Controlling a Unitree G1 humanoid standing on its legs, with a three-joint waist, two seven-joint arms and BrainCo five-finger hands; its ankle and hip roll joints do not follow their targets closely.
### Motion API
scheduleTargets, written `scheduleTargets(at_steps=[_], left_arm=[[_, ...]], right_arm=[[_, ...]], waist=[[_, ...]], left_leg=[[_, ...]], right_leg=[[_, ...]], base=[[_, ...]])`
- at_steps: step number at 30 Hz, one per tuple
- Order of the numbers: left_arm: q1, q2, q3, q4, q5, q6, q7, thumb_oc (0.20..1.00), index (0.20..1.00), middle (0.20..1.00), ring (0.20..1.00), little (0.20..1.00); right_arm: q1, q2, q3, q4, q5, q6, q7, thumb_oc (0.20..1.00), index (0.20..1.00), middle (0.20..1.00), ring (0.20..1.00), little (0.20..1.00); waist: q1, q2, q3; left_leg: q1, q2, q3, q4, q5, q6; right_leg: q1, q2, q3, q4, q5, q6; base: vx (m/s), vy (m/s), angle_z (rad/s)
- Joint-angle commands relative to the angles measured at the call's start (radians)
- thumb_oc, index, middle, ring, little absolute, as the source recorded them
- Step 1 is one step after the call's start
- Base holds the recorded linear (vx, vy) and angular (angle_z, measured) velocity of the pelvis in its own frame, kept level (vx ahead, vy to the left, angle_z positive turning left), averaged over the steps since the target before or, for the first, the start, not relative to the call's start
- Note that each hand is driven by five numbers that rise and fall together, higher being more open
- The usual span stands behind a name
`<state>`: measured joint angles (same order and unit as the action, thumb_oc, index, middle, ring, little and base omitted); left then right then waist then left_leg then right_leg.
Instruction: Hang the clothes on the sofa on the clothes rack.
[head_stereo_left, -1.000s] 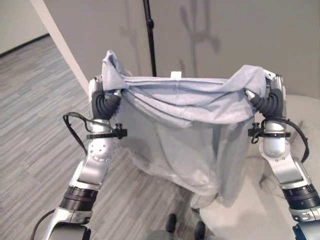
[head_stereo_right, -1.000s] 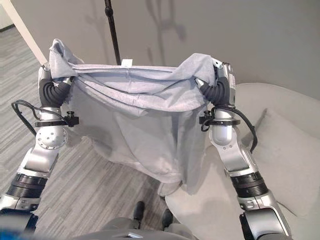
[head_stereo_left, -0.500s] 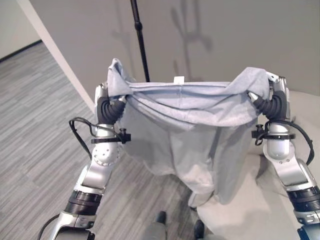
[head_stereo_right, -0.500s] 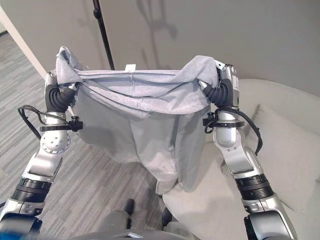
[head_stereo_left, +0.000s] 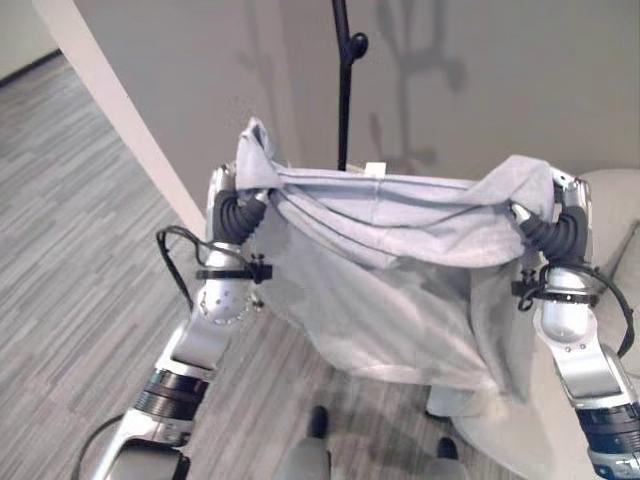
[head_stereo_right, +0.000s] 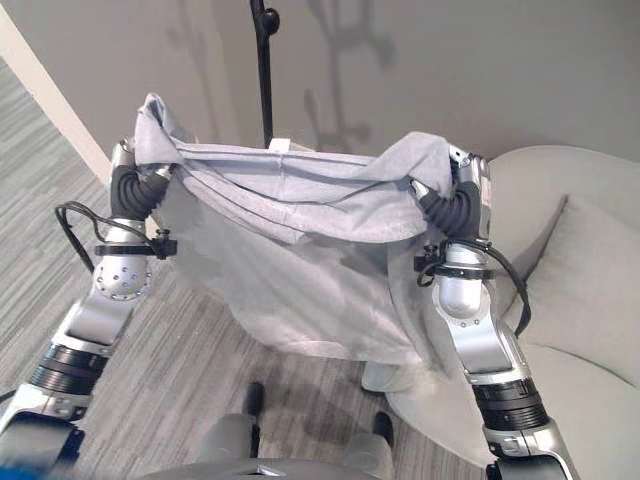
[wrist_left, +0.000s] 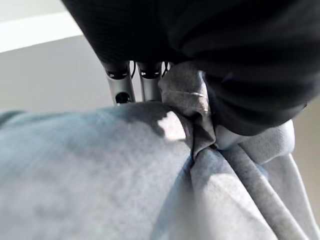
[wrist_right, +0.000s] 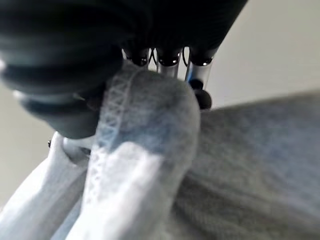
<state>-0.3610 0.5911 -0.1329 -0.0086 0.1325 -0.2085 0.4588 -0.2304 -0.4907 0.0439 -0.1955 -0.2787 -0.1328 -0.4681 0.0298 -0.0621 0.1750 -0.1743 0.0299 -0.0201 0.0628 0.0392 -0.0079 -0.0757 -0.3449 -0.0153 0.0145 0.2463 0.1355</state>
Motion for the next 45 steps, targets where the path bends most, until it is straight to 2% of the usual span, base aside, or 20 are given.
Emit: scheduleTargets(at_steps=[1,2,3,6,7,8,10,14,23,26,36,37,40,42,43,44,45], left_arm=[[0.017,0.021,0.142,0.001,-0.020,-0.007,0.058,0.200,0.200,0.200,0.200,0.200],[0.017,0.021,0.142,0.001,-0.020,-0.007,0.058,0.200,0.200,0.200,0.200,0.200],[0.052,0.004,0.158,-0.015,-0.012,-0.007,0.035,0.200,0.200,0.200,0.200,0.200],[0.085,-0.022,0.165,-0.022,-0.002,0.003,0.028,0.200,0.200,0.200,0.200,0.200],[0.067,-0.026,0.155,-0.029,0.006,0.006,0.018,0.200,0.200,0.200,0.200,0.200],[0.061,-0.043,0.148,-0.019,0.019,0.007,0.010,0.200,0.200,0.200,0.200,0.200],[0.076,-0.050,0.155,-0.018,0.023,0.000,-0.004,0.200,0.200,0.200,0.200,0.200],[0.083,-0.056,0.147,-0.016,0.015,0.001,-0.010,0.200,0.200,0.200,0.200,0.200],[0.110,-0.067,0.140,-0.023,0.012,0.013,-0.020,0.200,0.200,0.200,0.200,0.200],[0.105,-0.078,0.131,-0.015,0.010,0.009,-0.018,0.200,0.200,0.200,0.200,0.200],[0.115,-0.058,0.144,-0.026,0.015,0.012,-0.020,0.200,0.200,0.200,0.200,0.200],[0.118,-0.048,0.154,-0.032,0.009,0.010,-0.024,0.200,0.200,0.200,0.200,0.200],[0.116,-0.042,0.158,-0.036,0.004,0.009,-0.023,0.200,0.200,0.200,0.200,0.200],[0.111,-0.039,0.161,-0.033,0.000,0.010,-0.024,0.200,0.200,0.200,0.200,0.200],[0.110,-0.040,0.160,-0.033,-0.001,0.011,-0.021,0.200,0.200,0.200,0.200,0.200],[0.096,-0.037,0.147,-0.030,-0.005,0.015,-0.017,0.200,0.200,0.200,0.200,0.200],[0.090,-0.038,0.144,-0.027,-0.004,0.016,-0.018,0.200,0.200,0.200,0.200,0.200]], right_arm=[[-0.054,-0.085,-0.148,0.085,0.002,0.028,-0.069,0.200,0.200,0.200,0.200,0.200],[-0.054,-0.085,-0.148,0.085,0.002,0.028,-0.069,0.200,0.200,0.200,0.200,0.200],[-0.063,-0.084,-0.138,0.083,0.005,0.023,-0.046,0.200,0.200,0.200,0.200,0.200],[-0.044,-0.100,-0.123,0.098,-0.020,0.023,-0.059,0.200,0.200,0.200,0.200,0.200],[-0.031,-0.103,-0.138,0.095,-0.017,0.023,-0.050,0.200,0.200,0.200,0.200,0.200],[-0.021,-0.104,-0.145,0.078,-0.024,0.018,-0.047,0.200,0.200,0.200,0.200,0.200],[-0.010,-0.097,-0.162,0.080,-0.010,0.014,-0.050,0.200,0.200,0.200,0.200,0.200],[0.010,-0.098,-0.170,0.076,0.001,0.015,-0.041,0.200,0.200,0.200,0.200,0.200],[0.046,-0.115,-0.183,0.071,0.015,0.013,-0.033,0.200,0.200,0.200,0.200,0.200],[0.045,-0.123,-0.187,0.072,0.010,0.013,-0.035,0.200,0.200,0.200,0.200,0.200],[0.004,-0.121,-0.160,0.094,0.002,0.021,-0.027,0.200,0.200,0.200,0.200,0.200],[-0.018,-0.118,-0.148,0.099,0.000,0.026,-0.018,0.200,0.200,0.200,0.200,0.200],[-0.031,-0.113,-0.141,0.104,-0.002,0.029,-0.018,0.200,0.200,0.200,0.200,0.200],[-0.041,-0.111,-0.141,0.104,-0.012,0.033,-0.014,0.200,0.200,0.200,0.200,0.200],[-0.046,-0.109,-0.139,0.103,-0.014,0.035,-0.014,0.200,0.200,0.200,0.200,0.200],[-0.060,-0.100,-0.128,0.105,-0.013,0.040,-0.023,0.200,0.200,0.200,0.200,0.200],[-0.060,-0.092,-0.129,0.106,-0.013,0.039,-0.026,0.200,0.200,0.200,0.200,0.200]], waist=[[0.014,0.025,-0.113],[0.014,0.025,-0.112],[0.024,0.015,-0.114],[0.036,0.003,-0.111],[0.022,0.005,-0.098],[0.007,0.002,-0.101],[0.012,0.008,-0.110],[0.001,0.013,-0.122],[-0.019,0.016,-0.130],[-0.024,0.020,-0.130],[-0.015,0.031,-0.144],[-0.003,0.035,-0.136],[0.009,0.039,-0.125],[0.010,0.043,-0.108],[0.007,0.045,-0.100],[0.002,0.053,-0.072],[0.002,0.057,-0.069]], left_leg=[[0.085,0.085,-0.015,-0.142,-0.013,-0.095],[0.086,0.085,-0.015,-0.142,-0.013,-0.095],[0.094,0.009,-0.007,-0.139,-0.017,-0.036],[0.128,-0.030,0.007,-0.140,-0.038,-0.020],[0.119,-0.042,-0.017,-0.128,-0.033,-0.018],[0.134,-0.058,-0.045,-0.134,-0.021,-0.018],[0.161,-0.065,-0.055,-0.143,-0.024,-0.023],[0.177,-0.066,-0.081,-0.144,-0.026,-0.023],[0.192,-0.045,-0.105,-0.135,-0.021,-0.040],[0.174,-0.049,-0.079,-0.116,-0.026,-0.040],[0.198,-0.056,-0.060,-0.143,-0.036,-0.025],[0.198,-0.062,-0.060,-0.137,-0.044,-0.006],[0.203,-0.069,-0.060,-0.128,-0.053,0.013],[0.221,-0.079,-0.067,-0.124,-0.060,0.030],[0.235,-0.082,-0.074,-0.127,-0.069,0.038],[0.244,-0.085,-0.094,-0.123,-0.068,0.050],[0.247,-0.082,-0.105,-0.122,-0.070,0.052]], right_leg=[[0.034,-0.001,-0.036,-0.012,-0.101,0.091],[0.034,-0.001,-0.036,-0.012,-0.101,0.091],[0.046,0.169,-0.022,0.024,-0.232,0.032],[0.054,0.268,-0.040,0.017,-0.287,-0.010],[0.058,0.286,0.011,0.010,-0.292,-0.011],[0.057,0.327,0.100,-0.009,-0.264,-0.014],[0.075,0.332,0.112,-0.037,-0.237,-0.018],[0.100,0.331,0.095,-0.073,-0.214,-0.017],[0.139,0.328,0.020,-0.095,-0.228,-0.023],[0.149,0.317,-0.019,-0.096,-0.234,-0.020],[0.146,0.292,-0.026,-0.081,-0.243,-0.003],[0.121,0.269,-0.020,-0.013,-0.261,0.005],[0.082,0.256,-0.012,0.081,-0.272,0.013],[0.029,0.247,0.000,0.209,-0.262,0.028],[0.007,0.242,0.009,0.272,-0.247,0.029],[-0.045,0.251,0.028,0.394,-0.235,0.016],[-0.056,0.256,0.039,0.422,-0.242,0.012]], base=[[0.00,0.000,-0.23],[-0.01,0.417,-0.09],[0.00,0.456,-0.01],[0.02,0.206,-0.15],[0.03,0.050,0.02],[0.01,0.041,0.25],[0.13,-0.030,0.68],[0.10,-0.078,0.22],[0.02,-0.065,0.19],[0.00,0.025,0.22],[0.03,0.096,0.09],[0.00,0.164,0.02],[0.00,0.159,-0.04],[0.01,0.157,-0.21],[0.02,0.161,-0.16],[0.04,0.119,-0.09],[0.03,0.080,0.06]])
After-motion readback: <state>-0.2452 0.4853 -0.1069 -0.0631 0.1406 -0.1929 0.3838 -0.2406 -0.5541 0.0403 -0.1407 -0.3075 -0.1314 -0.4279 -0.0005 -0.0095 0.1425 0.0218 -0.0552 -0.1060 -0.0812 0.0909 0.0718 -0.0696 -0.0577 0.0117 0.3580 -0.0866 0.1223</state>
